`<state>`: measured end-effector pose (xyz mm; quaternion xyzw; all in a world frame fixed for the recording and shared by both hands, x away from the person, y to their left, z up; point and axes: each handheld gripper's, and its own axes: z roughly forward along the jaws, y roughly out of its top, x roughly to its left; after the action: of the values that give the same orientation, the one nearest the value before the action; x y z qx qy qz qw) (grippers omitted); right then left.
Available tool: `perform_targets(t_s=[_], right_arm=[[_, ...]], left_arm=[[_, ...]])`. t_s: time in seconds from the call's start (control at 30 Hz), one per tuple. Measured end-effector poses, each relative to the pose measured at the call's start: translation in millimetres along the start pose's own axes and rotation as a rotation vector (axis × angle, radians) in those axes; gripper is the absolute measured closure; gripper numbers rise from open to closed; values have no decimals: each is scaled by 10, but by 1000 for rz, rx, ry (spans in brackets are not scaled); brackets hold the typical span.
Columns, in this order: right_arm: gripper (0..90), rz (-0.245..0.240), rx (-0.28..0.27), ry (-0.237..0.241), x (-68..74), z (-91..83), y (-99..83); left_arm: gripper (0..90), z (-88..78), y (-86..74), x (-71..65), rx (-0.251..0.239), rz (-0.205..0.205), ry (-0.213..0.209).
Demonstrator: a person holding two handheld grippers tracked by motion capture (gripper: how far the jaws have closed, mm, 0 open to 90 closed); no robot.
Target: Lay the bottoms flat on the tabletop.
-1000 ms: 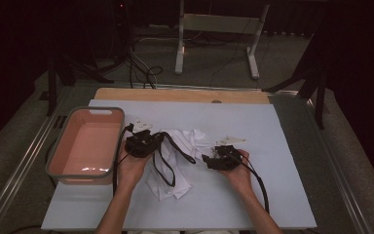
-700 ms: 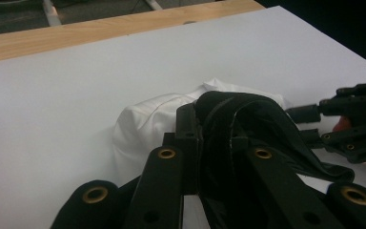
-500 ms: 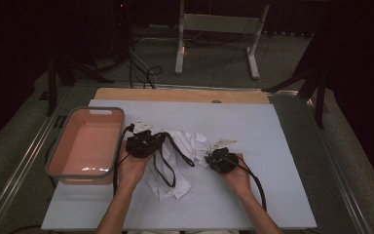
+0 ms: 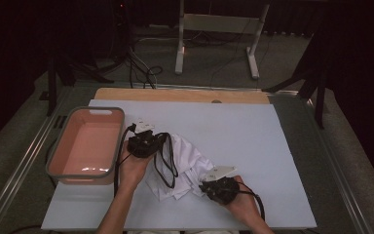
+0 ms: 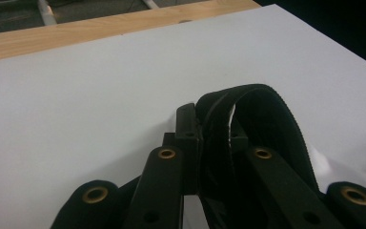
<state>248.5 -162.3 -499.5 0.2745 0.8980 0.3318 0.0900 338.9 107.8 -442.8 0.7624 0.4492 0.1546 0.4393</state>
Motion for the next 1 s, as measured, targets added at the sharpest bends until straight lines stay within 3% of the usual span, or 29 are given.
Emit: perform_targets(t_s=[0.1, 0.2, 0.3, 0.33, 0.37, 0.4, 0.43, 0.47, 0.53, 0.6, 0.7, 1.0], right_arm=[[841, -11, -12, 32, 64, -52, -27], [843, -53, -23, 91, 212, -129, -56], [821, -68, -33, 101, 277, -152, -56], [643, -68, -79, 113, 284, -179, -31], [643, -68, -79, 113, 284, -179, -31], [532, -64, -124, 98, 253, -210, 19], [532, -64, -124, 98, 253, -210, 19], [457, -54, -167, 62, 188, -228, 82], [450, -52, -174, 58, 168, -228, 94], [414, -37, -199, 9, 54, -173, 162], [407, -37, -206, -6, 4, -117, 197], [428, -72, -160, -62, -115, 213, 346]], left_arm=[[832, 0, 8, 0, -1, 1, -2], [833, 9, 13, -12, -1, 2, -7], [832, 27, 8, -31, 4, 8, -11], [833, 31, 7, -35, 5, 10, -10], [833, 32, 8, -36, 4, 9, -11], [832, 33, 9, -39, 3, 9, -13], [832, 33, 9, -39, 3, 9, -13], [832, 34, 8, -39, 3, 9, -14], [832, 37, 6, -42, 4, 11, -13], [832, 37, 8, -44, 4, 11, -13], [832, 36, 7, -44, 4, 12, -15], [831, 28, 15, -40, 1, 5, -22]])
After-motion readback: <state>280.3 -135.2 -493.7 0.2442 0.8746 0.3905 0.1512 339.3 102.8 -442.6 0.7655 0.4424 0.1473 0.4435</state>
